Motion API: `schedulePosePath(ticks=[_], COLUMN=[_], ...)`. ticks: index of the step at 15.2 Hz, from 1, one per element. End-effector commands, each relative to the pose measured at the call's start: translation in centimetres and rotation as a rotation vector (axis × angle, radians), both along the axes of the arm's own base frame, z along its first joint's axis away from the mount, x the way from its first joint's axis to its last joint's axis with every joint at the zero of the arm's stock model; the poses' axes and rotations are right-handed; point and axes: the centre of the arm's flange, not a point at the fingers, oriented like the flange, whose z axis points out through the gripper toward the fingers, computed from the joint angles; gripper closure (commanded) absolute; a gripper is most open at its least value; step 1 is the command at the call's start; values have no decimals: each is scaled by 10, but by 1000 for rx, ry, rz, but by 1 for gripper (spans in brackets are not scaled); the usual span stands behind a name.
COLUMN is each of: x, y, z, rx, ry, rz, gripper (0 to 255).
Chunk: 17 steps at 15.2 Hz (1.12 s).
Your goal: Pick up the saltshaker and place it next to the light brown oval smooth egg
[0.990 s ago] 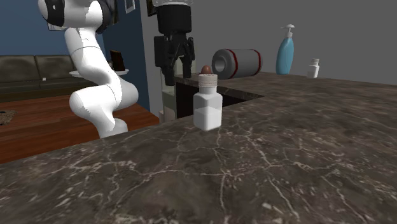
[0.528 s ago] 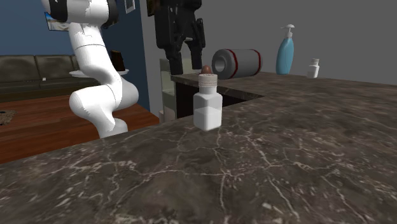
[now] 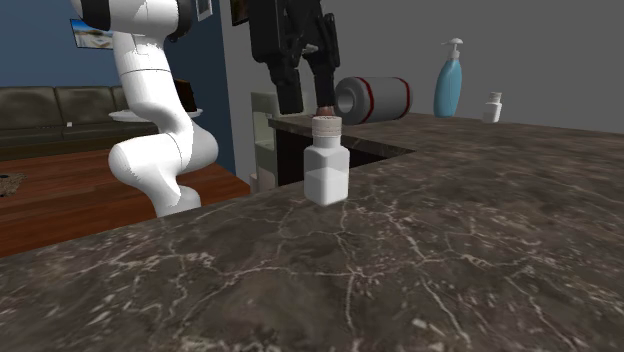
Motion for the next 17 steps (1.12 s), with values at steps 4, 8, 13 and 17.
schedulePosePath(ticks=[4,8,13,17], x=[4,4,4,4], y=[0,0,0,0], z=[-23,-23,-23,-23], rx=[0,0,0,0], ry=[-1,-1,-1,-1], rz=[0,0,0,0], gripper=[0,0,255,255])
